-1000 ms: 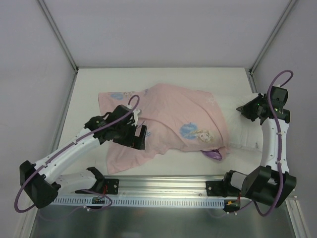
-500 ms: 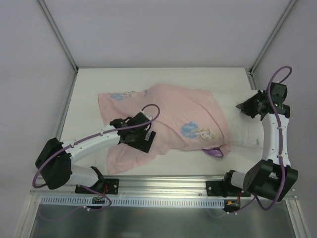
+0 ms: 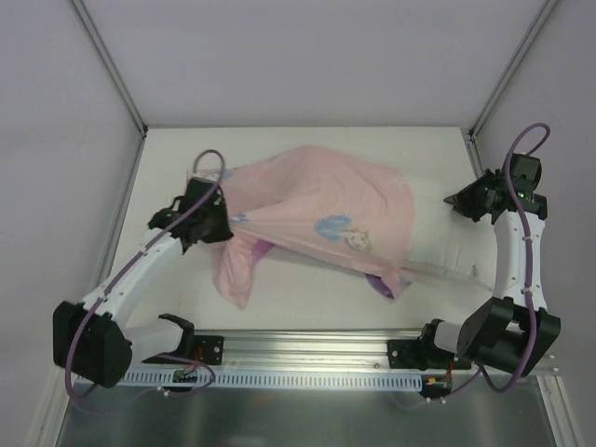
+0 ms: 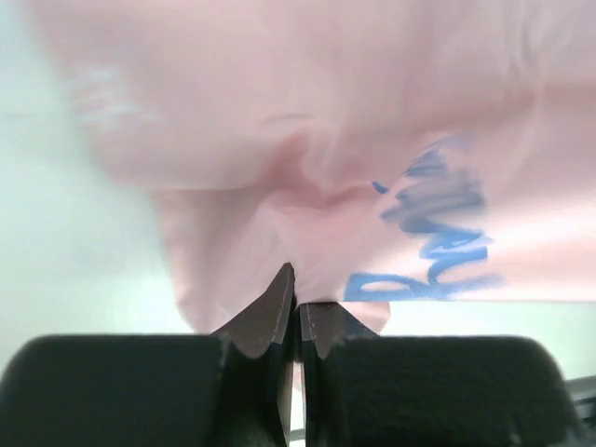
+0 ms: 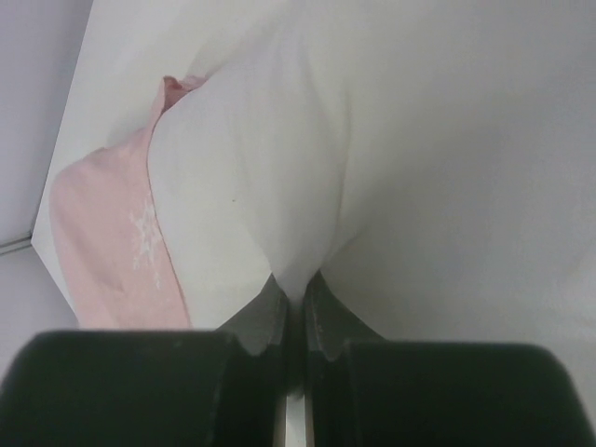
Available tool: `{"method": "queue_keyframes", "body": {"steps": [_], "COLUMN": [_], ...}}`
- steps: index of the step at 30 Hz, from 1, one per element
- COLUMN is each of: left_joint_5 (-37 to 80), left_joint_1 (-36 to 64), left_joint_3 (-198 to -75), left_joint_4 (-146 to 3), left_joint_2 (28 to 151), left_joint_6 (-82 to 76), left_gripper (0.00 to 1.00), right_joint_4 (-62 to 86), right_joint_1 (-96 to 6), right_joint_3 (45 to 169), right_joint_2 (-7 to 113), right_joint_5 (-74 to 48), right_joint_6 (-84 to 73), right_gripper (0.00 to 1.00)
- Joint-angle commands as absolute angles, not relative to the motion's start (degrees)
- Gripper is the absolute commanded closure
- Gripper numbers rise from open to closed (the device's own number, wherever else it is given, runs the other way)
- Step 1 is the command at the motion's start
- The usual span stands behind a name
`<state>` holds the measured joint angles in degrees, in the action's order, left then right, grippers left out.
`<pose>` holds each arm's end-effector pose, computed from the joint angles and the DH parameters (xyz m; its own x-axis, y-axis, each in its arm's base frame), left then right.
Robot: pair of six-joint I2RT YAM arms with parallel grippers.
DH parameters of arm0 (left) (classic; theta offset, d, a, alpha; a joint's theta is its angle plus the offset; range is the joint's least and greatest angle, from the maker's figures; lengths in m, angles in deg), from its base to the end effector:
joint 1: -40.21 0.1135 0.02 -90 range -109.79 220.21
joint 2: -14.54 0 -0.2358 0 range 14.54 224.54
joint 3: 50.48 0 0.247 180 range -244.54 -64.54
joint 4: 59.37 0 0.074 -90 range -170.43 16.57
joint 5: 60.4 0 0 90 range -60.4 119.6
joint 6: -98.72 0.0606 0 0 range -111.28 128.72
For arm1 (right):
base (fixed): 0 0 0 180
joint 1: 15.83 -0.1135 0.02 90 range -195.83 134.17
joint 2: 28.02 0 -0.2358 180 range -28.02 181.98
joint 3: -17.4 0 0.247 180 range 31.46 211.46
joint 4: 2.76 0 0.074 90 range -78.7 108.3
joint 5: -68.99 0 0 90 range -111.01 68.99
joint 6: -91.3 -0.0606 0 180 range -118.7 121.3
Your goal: Remove the pillowcase from the pillow
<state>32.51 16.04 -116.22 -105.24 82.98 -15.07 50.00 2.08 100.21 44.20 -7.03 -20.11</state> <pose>0.2468 -0.1074 0.2203 -0.7785 -0.0922 -0.6208 0.0702 0.9702 -0.2321 0.2797 -0.0750 0.2943 -0.5480 0.5494 -0.6308 0.3524 0.8355 0.4215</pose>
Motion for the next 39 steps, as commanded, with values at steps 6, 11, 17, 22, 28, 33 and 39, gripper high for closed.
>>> {"method": "queue_keyframes", "body": {"steps": [6,11,17,22,28,33,39], "left_joint_5": [24.77,22.92,20.19,18.62,9.19,18.42,29.16], "left_joint_1": [61.71,75.16,81.60,81.60,76.36,61.59,39.96], "left_joint_3": [-127.72,-133.18,-132.04,-129.84,-127.90,-130.80,-134.05], "left_joint_4": [-116.65,-120.89,-121.33,-120.81,-117.38,-117.29,-117.38], "left_joint_2": [71.40,73.07,72.63,73.77,73.61,71.49,75.00], "left_joint_6": [-21.16,-23.96,-27.93,-28.11,-23.19,-20.99,-21.69], "left_gripper": [1.00,1.00,1.00,1.00,0.15,0.01,0.01], "right_joint_4": [47.68,49.00,49.44,48.66,49.18,53.05,54.54], "right_joint_1": [6.93,9.13,9.74,9.57,4.93,-2.54,-18.18], "right_joint_3": [104.67,107.04,109.94,108.46,104.94,107.56,112.05], "right_joint_2": [40.28,38.69,37.45,37.98,38.08,33.51,34.71], "right_joint_5": [-6.51,-5.81,-4.49,-2.65,-2.01,-18.53,-23.83], "right_joint_6": [-21.20,-21.90,-22.52,-21.99,-16.81,-10.75,-0.48], "right_gripper": [0.99,0.99,0.99,0.99,0.08,0.04,0.04]}}
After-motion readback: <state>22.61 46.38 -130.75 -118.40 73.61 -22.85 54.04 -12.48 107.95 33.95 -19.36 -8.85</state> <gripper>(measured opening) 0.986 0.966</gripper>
